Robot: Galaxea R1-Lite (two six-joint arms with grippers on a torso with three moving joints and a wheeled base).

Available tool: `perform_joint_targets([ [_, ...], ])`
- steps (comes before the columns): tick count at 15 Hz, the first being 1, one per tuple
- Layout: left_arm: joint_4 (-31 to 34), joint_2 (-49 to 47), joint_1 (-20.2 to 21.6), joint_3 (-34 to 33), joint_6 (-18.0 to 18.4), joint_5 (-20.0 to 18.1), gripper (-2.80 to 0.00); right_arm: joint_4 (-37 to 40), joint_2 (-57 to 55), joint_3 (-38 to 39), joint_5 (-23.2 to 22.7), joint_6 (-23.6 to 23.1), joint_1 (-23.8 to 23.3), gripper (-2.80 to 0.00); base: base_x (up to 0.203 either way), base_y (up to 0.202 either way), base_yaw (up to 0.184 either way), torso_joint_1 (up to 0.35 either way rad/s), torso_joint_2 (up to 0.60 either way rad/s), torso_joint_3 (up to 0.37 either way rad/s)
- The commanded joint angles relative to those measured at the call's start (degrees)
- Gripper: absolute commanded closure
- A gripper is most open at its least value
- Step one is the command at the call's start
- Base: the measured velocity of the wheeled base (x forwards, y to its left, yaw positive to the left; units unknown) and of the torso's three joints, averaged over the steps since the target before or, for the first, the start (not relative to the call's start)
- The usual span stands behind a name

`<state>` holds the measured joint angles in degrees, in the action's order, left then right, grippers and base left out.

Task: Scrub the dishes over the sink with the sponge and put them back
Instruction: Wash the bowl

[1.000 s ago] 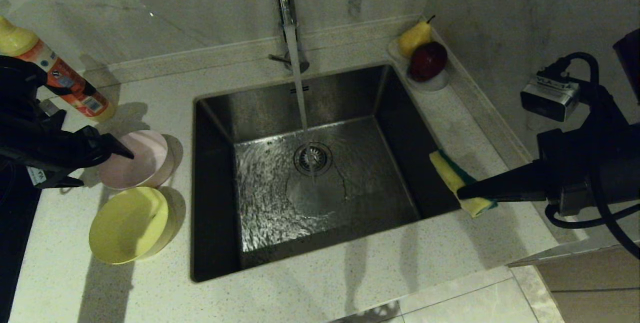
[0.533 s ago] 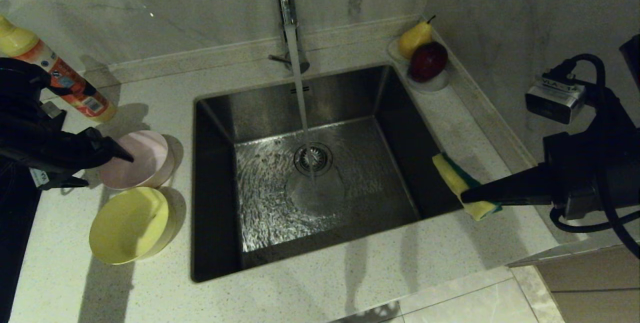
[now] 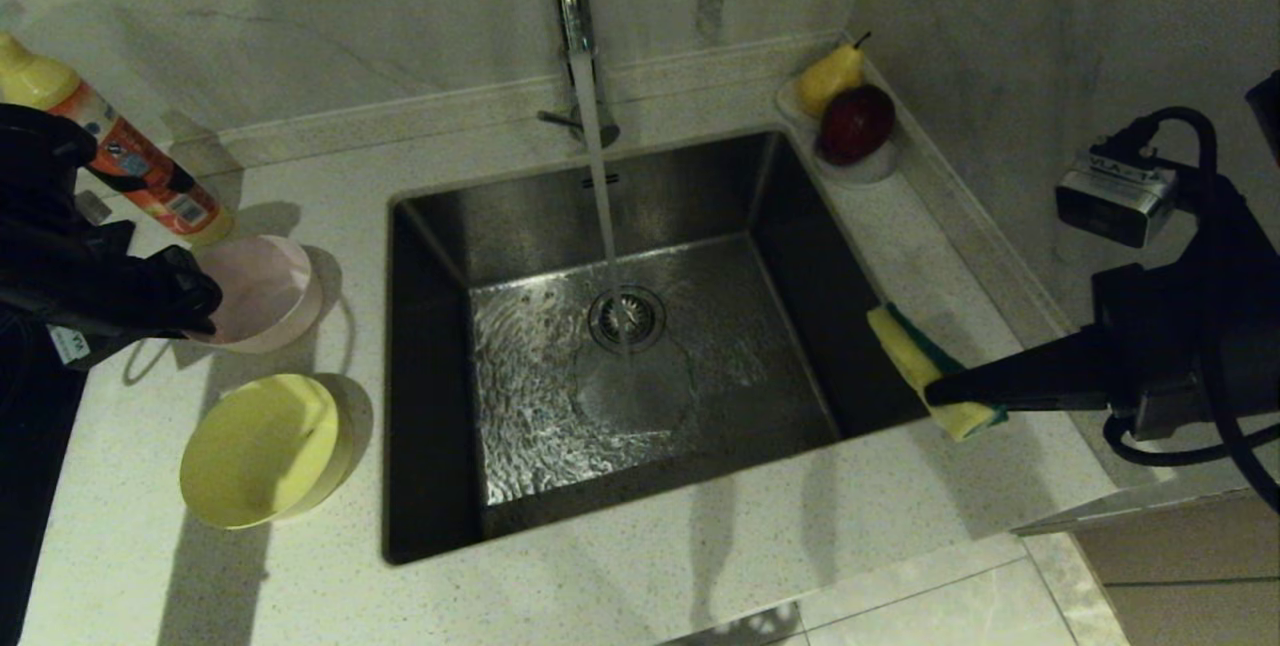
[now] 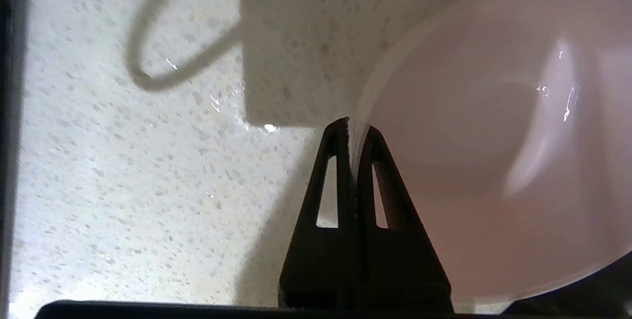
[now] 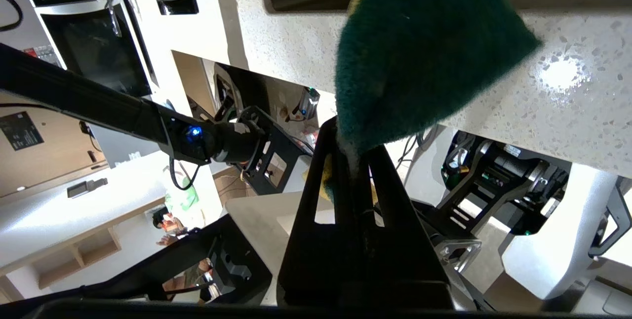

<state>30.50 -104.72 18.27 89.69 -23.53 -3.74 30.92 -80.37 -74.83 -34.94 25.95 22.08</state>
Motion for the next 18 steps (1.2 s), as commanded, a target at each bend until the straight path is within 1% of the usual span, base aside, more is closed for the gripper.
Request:
perform_joint_targets([
  [1,0.3,0.0,-0.1,0.1,0.0,0.1,0.00,0.0,0.0,-0.2,-0.4,0.1,-0.5,0.00,0.000,0.000,0.000,0.000,0.00,0.000],
  [4,0.3,0.1,0.0,0.9,-0.3,0.2,0.00,0.1,0.1,0.3,-0.7,0.1,-0.7,0.00,0.000,0.000,0.000,0.000,0.00,0.000],
  [6,0.5,0.7,0.3,3.0,-1.0,0.1,0.00,0.1,0.3,0.1,-0.7,0.1,-0.7,0.00,0.000,0.000,0.000,0.000,0.00,0.000],
  [9,0.6,4.0,0.7,5.2,-2.9,0.0,0.00,0.1,0.5,0.3,-0.7,0.1,-0.6,0.00,0.000,0.000,0.000,0.000,0.00,0.000],
  [10,0.4,5.0,0.7,6.1,-3.0,0.0,0.00,0.1,0.5,0.3,-0.8,0.1,-0.6,0.00,0.000,0.000,0.000,0.000,0.00,0.000],
  [11,0.3,5.8,0.7,7.0,-2.9,0.2,0.00,0.1,0.5,0.2,-0.7,0.1,-0.6,0.00,0.000,0.000,0.000,0.000,0.00,0.000],
  [13,0.3,6.6,0.6,10.3,-3.0,1.9,0.00,0.1,0.5,0.2,-0.7,0.0,-0.6,0.00,0.000,0.000,0.000,0.000,0.00,0.000],
  [14,0.4,7.0,0.1,12.2,-4.0,2.6,0.00,0.1,0.4,0.2,-0.7,0.0,-0.6,0.00,0.000,0.000,0.000,0.000,0.00,0.000],
  [16,0.9,7.8,-4.3,15.6,-6.8,3.3,0.00,0.0,0.3,0.2,-0.7,0.0,-0.6,0.00,0.000,0.000,0.000,0.000,0.00,0.000],
  [17,1.0,7.9,-6.3,16.6,-7.4,4.1,0.00,0.0,0.2,0.2,-0.7,0.0,-0.6,0.00,0.000,0.000,0.000,0.000,0.00,0.000],
  [18,0.7,7.7,-8.1,17.4,-7.6,6.0,0.00,0.0,0.0,0.3,-0.7,-0.1,-0.6,0.00,0.000,0.000,0.000,0.000,0.00,0.000],
])
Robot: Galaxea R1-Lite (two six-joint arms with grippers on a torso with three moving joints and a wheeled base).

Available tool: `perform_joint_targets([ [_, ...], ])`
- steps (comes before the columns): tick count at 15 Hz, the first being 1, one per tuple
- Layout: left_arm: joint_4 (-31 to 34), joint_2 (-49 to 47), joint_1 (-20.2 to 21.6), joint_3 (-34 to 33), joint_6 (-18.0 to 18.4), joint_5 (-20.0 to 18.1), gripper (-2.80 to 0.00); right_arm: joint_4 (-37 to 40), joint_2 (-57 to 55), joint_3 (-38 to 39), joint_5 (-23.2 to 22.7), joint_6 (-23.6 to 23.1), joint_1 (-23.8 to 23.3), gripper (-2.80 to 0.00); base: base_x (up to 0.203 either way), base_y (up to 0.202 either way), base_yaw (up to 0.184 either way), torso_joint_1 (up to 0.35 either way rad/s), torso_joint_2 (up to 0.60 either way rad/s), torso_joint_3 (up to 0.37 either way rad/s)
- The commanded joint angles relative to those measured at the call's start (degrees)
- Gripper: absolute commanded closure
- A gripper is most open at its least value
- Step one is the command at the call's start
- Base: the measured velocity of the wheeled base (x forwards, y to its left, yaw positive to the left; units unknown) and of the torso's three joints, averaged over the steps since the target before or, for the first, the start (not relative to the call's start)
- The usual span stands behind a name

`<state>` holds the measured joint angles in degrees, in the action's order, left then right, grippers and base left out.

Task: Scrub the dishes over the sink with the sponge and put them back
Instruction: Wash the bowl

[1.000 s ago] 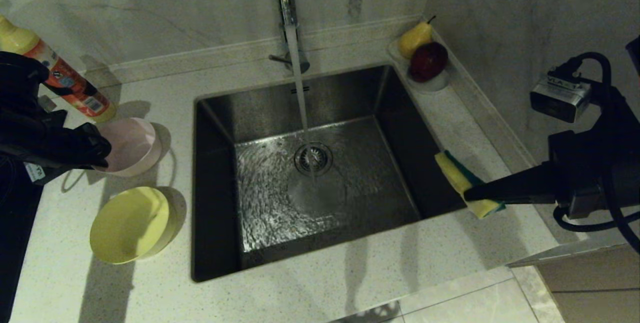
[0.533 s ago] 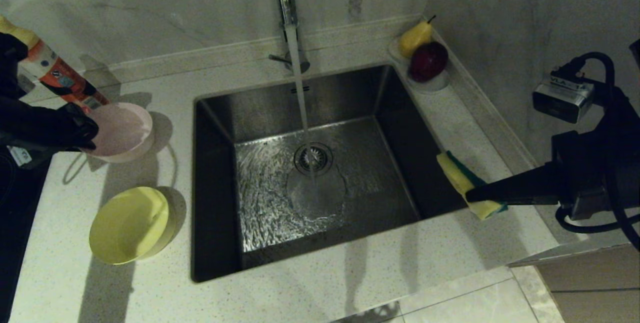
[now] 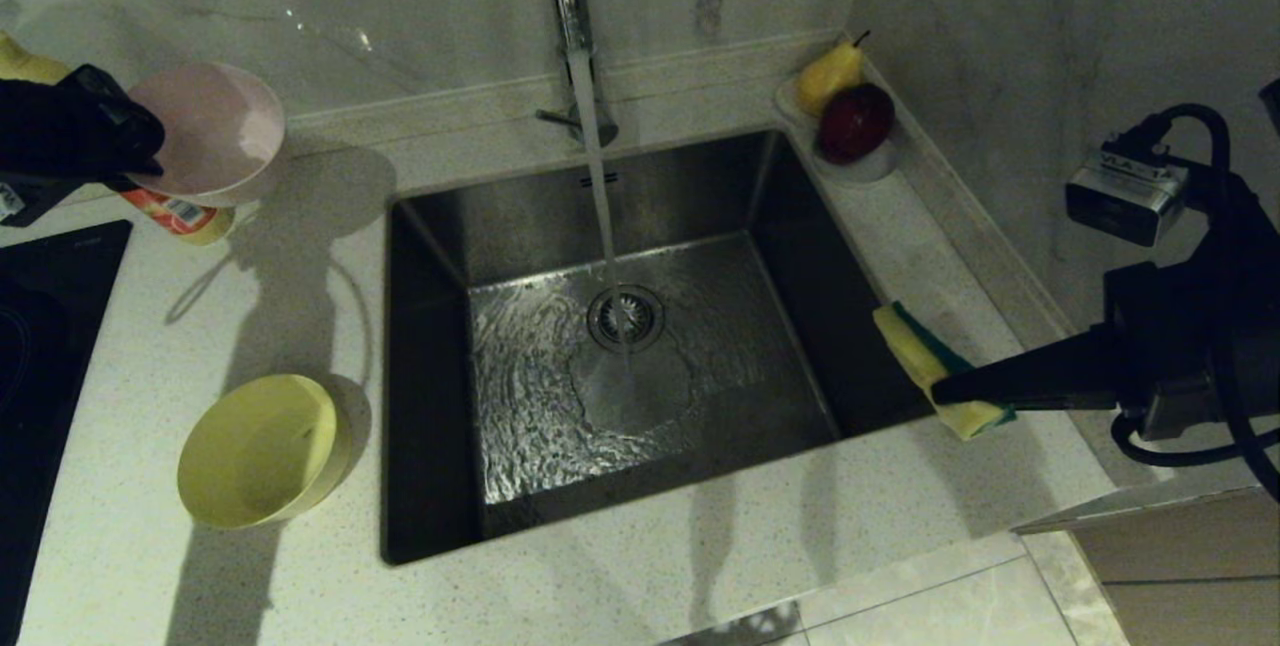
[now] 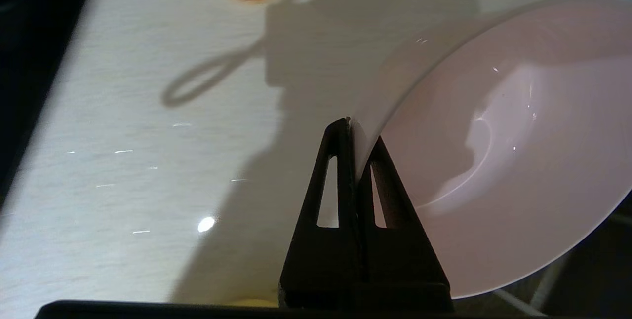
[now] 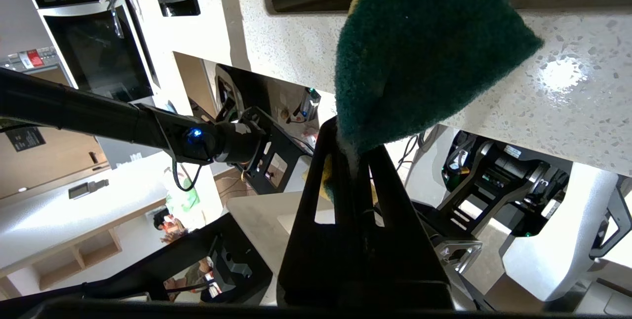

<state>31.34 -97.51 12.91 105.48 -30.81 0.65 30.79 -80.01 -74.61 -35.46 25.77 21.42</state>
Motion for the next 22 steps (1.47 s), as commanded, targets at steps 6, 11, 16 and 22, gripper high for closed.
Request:
perform_joint_targets([
  [6,-6.4,-2.2,-15.0,2.3,-1.0,13.9,0.00,0.2,-0.3,0.3,-0.1,0.1,0.0,0.00,0.000,0.000,0.000,0.000,0.00,0.000],
  [11,-6.2,-3.1,-27.7,1.8,-5.5,14.2,0.00,0.2,0.0,0.5,-0.3,0.0,0.0,0.00,0.000,0.000,0.000,0.000,0.00,0.000],
  [16,-6.7,-9.9,-34.9,1.6,-8.7,15.0,0.00,0.1,0.5,0.3,-0.2,0.1,0.0,0.00,0.000,0.000,0.000,0.000,0.00,0.000],
  [22,-7.1,-14.7,-39.7,2.0,-9.9,15.2,0.00,0.2,1.3,0.3,-0.2,0.1,0.0,0.00,0.000,0.000,0.000,0.000,0.00,0.000],
])
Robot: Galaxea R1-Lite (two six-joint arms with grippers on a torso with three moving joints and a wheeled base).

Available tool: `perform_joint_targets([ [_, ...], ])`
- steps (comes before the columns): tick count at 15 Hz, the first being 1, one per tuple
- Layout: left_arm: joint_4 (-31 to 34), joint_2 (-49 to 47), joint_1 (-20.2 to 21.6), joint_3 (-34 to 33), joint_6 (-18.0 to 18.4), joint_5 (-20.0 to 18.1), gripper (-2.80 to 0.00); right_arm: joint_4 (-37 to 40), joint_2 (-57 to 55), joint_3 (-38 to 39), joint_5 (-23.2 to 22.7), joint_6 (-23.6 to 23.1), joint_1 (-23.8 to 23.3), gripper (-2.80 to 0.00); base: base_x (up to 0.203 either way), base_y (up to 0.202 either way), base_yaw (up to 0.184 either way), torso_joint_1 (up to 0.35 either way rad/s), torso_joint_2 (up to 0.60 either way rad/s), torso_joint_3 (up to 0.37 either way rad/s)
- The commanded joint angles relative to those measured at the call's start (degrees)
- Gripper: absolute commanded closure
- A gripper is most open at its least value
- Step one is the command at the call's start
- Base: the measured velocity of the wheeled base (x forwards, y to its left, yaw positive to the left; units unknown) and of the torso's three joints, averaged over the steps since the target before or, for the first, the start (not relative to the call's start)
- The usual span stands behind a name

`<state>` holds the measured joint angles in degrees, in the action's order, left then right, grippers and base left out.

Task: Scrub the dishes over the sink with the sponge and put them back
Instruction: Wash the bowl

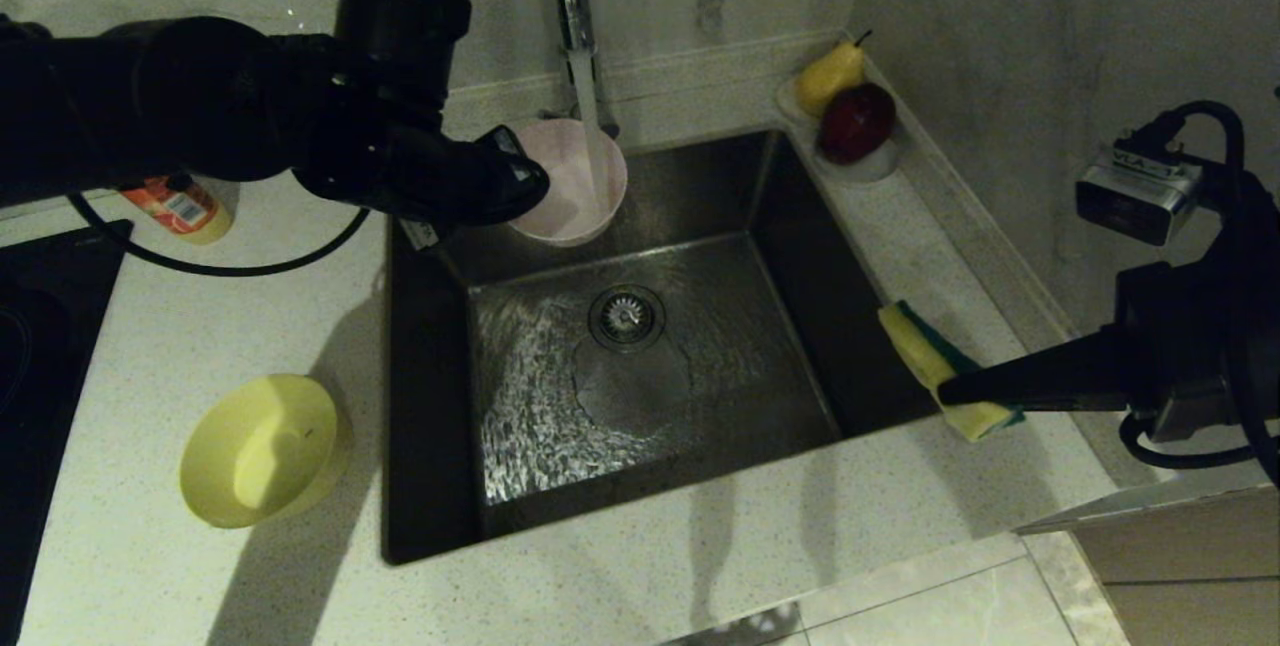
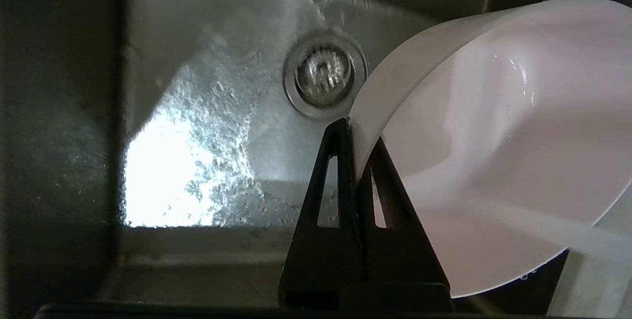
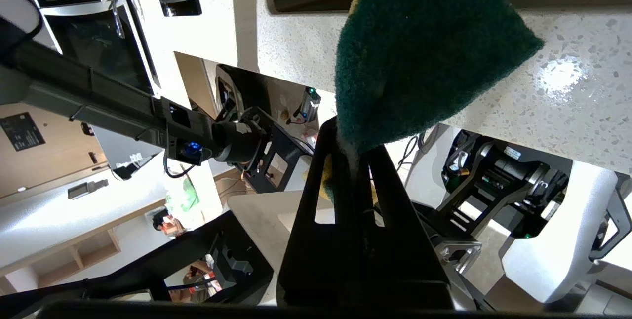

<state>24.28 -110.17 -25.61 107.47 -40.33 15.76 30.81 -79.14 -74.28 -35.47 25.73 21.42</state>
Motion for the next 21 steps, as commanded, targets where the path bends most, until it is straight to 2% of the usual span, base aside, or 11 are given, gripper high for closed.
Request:
perform_joint_targets([
  [1,-0.3,-2.9,-2.0,0.1,-0.6,0.4,0.00,0.2,0.7,0.0,-0.1,0.2,-0.1,0.00,0.000,0.000,0.000,0.000,0.00,0.000],
  [3,-0.9,-3.8,-2.3,0.1,-0.8,1.7,0.00,0.3,1.0,0.0,-0.1,0.2,-0.1,0.00,0.000,0.000,0.000,0.000,0.00,0.000],
  [14,1.5,-1.4,-2.9,-2.1,-2.6,0.8,0.00,0.1,0.7,0.1,-0.2,0.1,-0.4,0.00,0.000,0.000,0.000,0.000,0.00,0.000],
  [17,2.3,-0.2,-2.8,-4.0,-2.8,-3.4,0.00,0.1,0.4,0.1,-0.3,0.1,-0.4,0.00,0.000,0.000,0.000,0.000,0.00,0.000],
  [21,2.1,-0.6,-2.8,-3.8,-2.9,-3.5,0.00,0.1,0.2,0.0,-0.2,0.1,-0.4,0.00,0.000,0.000,0.000,0.000,0.00,0.000],
])
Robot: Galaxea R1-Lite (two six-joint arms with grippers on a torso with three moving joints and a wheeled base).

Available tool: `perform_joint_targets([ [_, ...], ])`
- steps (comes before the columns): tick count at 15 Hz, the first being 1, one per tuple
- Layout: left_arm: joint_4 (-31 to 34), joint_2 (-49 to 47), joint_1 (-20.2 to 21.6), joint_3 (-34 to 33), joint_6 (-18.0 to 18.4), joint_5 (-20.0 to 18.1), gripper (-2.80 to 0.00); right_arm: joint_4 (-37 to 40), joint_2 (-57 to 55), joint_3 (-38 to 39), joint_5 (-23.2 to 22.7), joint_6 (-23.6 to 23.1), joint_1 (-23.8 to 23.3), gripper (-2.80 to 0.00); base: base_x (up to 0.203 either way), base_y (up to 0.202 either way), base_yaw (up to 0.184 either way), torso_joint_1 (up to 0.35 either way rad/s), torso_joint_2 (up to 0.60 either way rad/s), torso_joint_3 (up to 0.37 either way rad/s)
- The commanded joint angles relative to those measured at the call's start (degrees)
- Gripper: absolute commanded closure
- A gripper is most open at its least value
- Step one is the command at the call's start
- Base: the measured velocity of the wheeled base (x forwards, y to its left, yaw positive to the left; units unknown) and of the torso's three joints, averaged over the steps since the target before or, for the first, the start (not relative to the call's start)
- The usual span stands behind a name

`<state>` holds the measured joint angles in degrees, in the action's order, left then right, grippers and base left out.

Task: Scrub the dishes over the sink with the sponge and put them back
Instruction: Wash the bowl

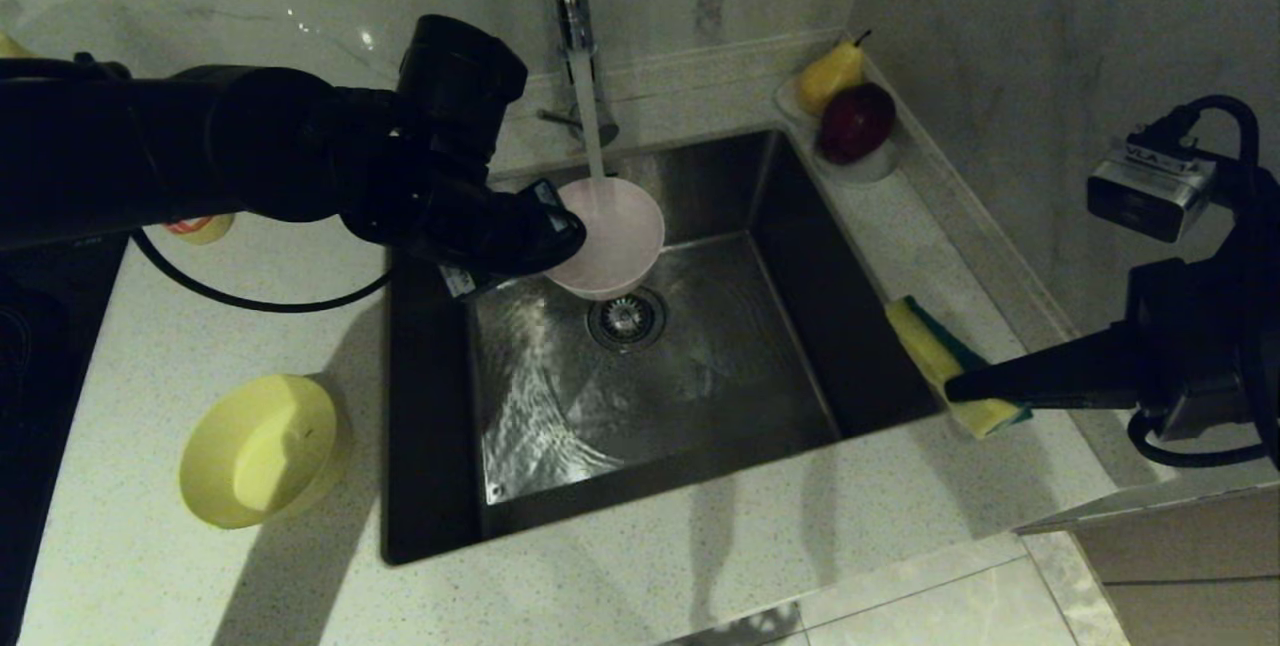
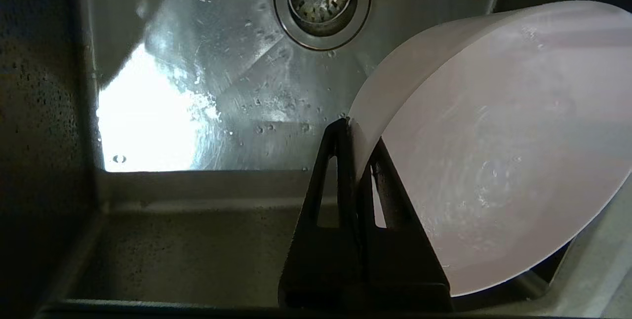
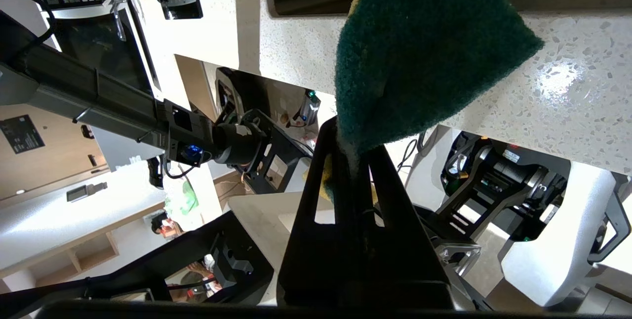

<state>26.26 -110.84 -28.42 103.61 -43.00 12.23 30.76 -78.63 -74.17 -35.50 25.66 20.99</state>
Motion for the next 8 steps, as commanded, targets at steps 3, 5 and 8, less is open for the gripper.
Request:
perform_joint_targets([
  [3,0.4,0.6,0.0,-0.2,-0.2,0.2,0.00,0.2,-0.3,-0.1,-0.2,0.2,0.0,0.00,0.000,0.000,0.000,0.000,0.00,0.000],
  [5,0.6,1.5,0.1,-0.6,0.0,0.5,0.00,0.2,-0.3,0.1,-0.3,0.1,0.0,0.00,0.000,0.000,0.000,0.000,0.00,0.000],
  [8,0.0,5.5,0.5,-2.1,2.1,5.9,0.00,0.2,0.1,0.4,-0.4,0.1,0.1,0.00,0.000,0.000,0.000,0.000,0.00,0.000],
])
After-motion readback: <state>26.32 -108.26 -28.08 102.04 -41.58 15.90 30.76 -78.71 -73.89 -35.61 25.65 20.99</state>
